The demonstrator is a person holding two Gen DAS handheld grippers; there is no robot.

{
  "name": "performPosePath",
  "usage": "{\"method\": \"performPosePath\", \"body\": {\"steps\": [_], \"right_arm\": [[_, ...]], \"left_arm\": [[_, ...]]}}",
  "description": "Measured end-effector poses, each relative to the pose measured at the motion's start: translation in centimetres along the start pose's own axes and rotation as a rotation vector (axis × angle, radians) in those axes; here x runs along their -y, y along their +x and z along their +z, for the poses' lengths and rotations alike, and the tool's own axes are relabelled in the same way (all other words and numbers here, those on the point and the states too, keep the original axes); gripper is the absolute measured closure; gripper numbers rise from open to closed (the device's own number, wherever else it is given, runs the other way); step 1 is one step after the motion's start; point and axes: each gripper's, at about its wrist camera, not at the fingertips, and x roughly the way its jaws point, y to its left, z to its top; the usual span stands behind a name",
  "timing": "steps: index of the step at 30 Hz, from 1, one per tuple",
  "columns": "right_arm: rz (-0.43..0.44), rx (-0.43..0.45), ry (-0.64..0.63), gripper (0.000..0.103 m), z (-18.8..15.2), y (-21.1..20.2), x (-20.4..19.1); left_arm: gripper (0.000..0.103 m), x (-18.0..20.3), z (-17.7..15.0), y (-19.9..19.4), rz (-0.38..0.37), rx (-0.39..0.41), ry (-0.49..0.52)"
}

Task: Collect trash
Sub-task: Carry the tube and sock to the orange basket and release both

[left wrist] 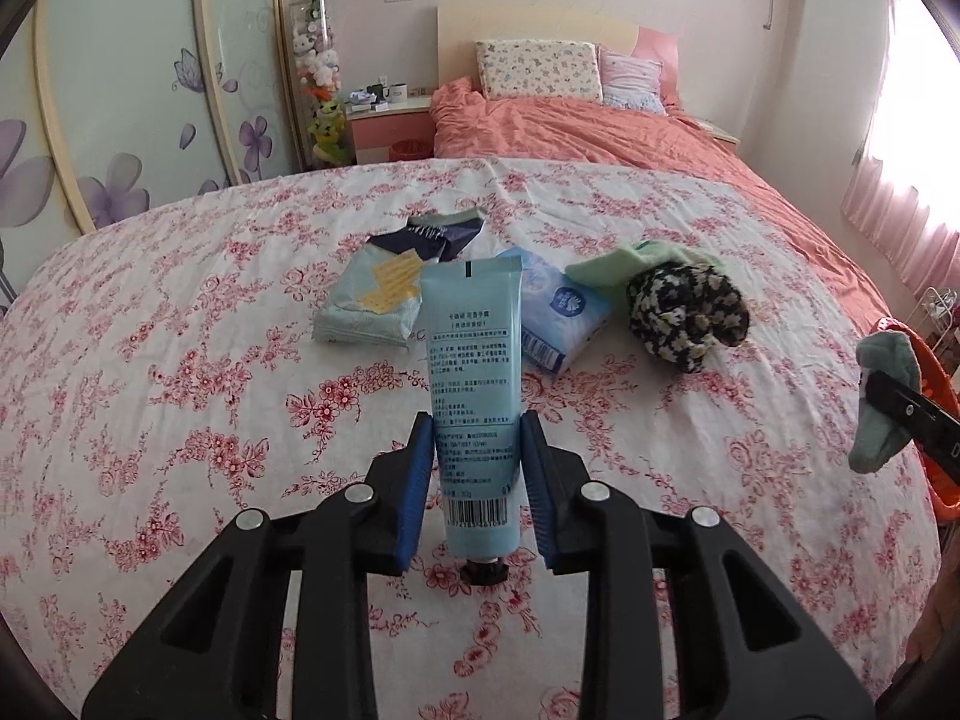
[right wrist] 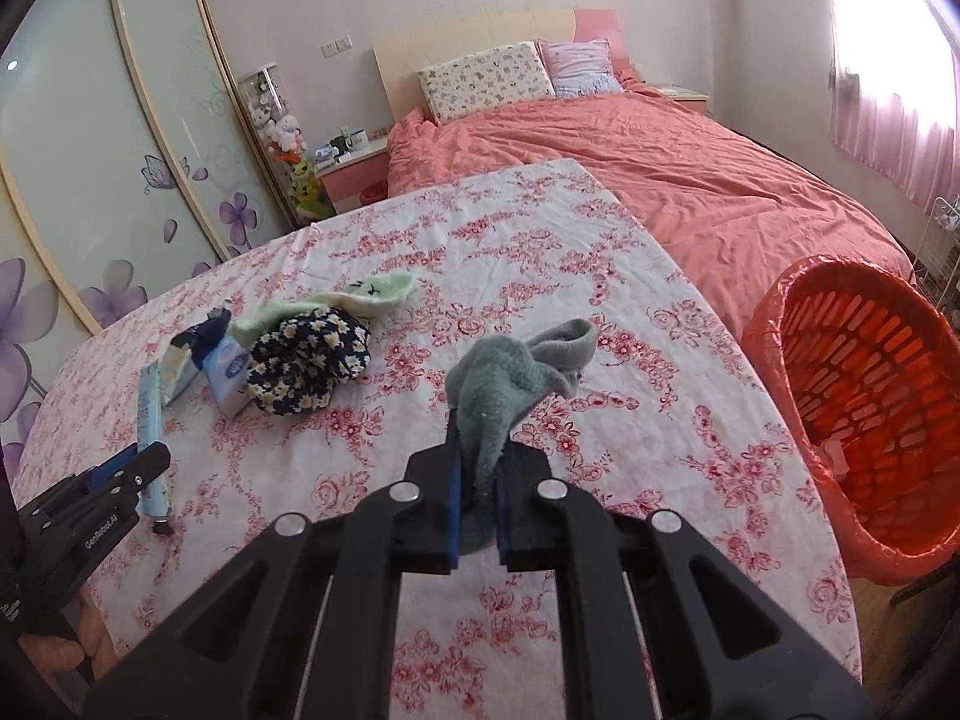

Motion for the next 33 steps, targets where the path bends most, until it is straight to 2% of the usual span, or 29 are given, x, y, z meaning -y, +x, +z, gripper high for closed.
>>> {"method": "performPosePath", "body": {"steps": [11,18,24,26,28,33], "right_arm": [[-0.006,0.030,0.016,0.094,0.0,-2.0,1.0],[-0.026,-0.022,0.017,0.094,-0.7,0.7,0.8],[-0.038,-0.058,0.016,0.094,-1.2,2.8,0.7],[-0.037,-0.061,0.013,0.094,-1.2,2.9,0.7],[-0.035,-0.064,0.012,0.094,-1.3,3.0,0.7],[-0.034,-0.066,0.014,0.094,-1.4,3.1,0.7]], "left_arm": [[0.074,1.5,0.8,-0.9,-0.030,0.016,0.026],[0.073,1.7,1.1,1.2,-0.029,0.007,-0.001],[0.073,1.8,0.2,3.4,-0.013,-0.061,0.009],[0.068,1.7,-0.3,3.2,-0.011,-0.061,0.005],[0.054,1.5,-0.8,2.9,-0.004,-0.066,-0.001],[0.054,1.4,-1.3,2.5,0.004,-0.070,0.000]]}}
